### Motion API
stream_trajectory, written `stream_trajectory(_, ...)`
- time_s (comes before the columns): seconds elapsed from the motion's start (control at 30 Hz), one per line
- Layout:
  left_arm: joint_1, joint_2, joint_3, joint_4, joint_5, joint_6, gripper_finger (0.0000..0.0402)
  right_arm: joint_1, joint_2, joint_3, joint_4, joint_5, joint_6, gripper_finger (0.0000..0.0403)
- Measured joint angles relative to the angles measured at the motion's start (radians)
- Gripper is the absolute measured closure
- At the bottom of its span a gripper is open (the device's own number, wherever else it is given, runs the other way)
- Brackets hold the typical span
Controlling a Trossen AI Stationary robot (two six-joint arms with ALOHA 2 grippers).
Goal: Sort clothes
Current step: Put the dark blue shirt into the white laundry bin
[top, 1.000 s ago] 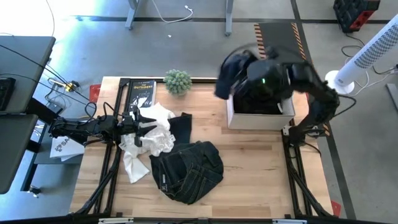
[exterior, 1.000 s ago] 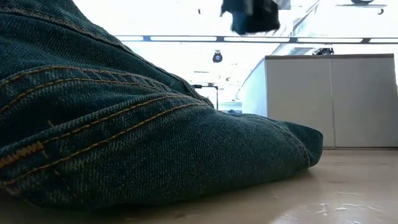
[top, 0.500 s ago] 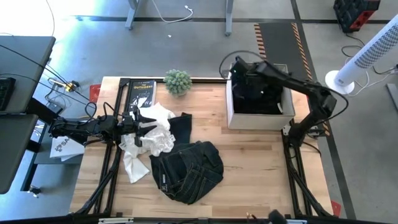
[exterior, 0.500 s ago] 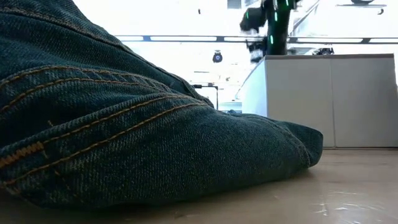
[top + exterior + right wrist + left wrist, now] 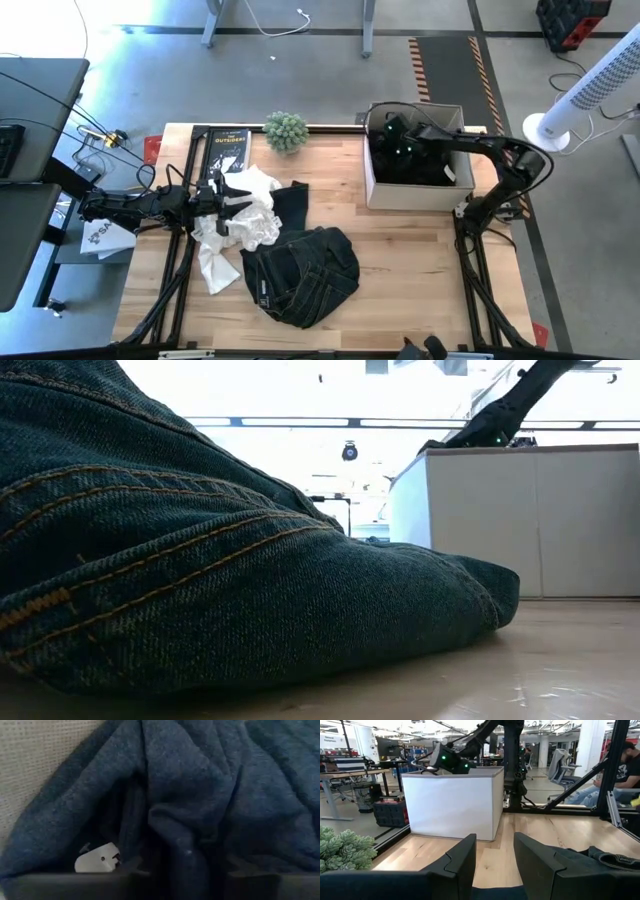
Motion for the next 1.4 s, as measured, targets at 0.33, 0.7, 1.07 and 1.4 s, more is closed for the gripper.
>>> stream_trajectory(0.33,0.000,0.000,0.000,0.000,0.000,0.000,0.0271,0.018,-0.075,0.457,-0.542,0.030,-0.016,0.0223)
stream_trajectory(0.7,0.000,0.000,0.000,0.000,0.000,0.000,0.0271,0.091,-0.211,0.228,-0.352,0.280,0.021,0.0222)
stream_trajectory(1.07,0.000,0.000,0.000,0.000,-0.001,0.000,0.0271,0.014,-0.187,-0.383,0.346,0.250,0.191,0.0222)
stream_trajectory(1.4,0.000,0.002,0.000,-0.001,-0.001,0.000,0.0271,0.028,-0.352,-0.003,-0.207,0.395,0.160,0.0222)
